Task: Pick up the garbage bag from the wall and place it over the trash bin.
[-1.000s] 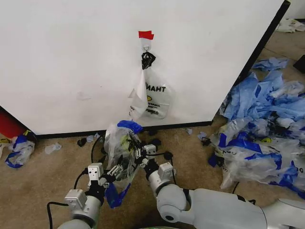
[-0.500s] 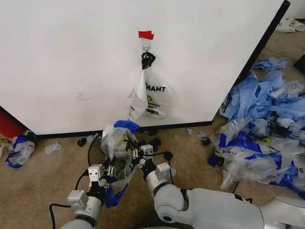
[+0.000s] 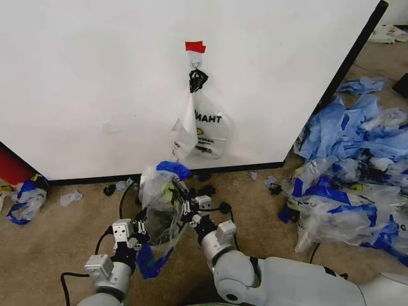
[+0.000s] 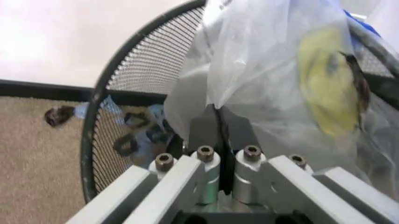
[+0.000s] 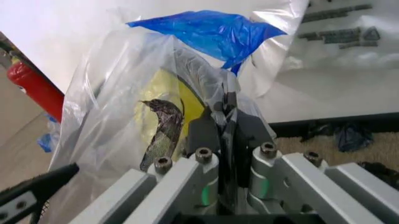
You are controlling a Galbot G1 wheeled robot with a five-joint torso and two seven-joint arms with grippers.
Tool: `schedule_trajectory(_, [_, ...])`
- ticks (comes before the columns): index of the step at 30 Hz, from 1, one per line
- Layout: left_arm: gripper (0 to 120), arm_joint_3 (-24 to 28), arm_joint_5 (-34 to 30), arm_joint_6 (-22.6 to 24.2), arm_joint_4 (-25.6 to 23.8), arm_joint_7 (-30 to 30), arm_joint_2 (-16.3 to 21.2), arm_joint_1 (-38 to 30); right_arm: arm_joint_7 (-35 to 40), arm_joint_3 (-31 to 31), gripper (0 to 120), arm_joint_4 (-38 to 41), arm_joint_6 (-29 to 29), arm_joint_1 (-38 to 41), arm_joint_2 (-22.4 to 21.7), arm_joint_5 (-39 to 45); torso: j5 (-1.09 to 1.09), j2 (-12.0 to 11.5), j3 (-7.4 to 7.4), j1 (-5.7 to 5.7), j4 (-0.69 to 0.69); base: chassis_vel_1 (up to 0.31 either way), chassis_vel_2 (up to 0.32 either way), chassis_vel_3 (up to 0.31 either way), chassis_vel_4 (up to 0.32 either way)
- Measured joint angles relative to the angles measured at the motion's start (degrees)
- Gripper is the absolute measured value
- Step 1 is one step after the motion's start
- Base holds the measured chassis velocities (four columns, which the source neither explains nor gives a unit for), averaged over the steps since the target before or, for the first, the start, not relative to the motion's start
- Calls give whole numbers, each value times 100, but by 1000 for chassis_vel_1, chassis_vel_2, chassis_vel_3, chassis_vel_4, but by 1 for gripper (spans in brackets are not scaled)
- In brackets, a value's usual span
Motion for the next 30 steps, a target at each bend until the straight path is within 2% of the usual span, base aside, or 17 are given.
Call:
schedule_trajectory(13, [0,-14,-36,-31,52,-69,86,-101,-103,441,1,70,45,-381,-253,-53,0,0,0,0,-1,0,0,0,0])
schedule_trajectory(30, [0,-284,-5,-71,32,-195,104,20,-210,747,1,165,133,-601,-289,-44,0,0,0,0,0,0,0,0,0])
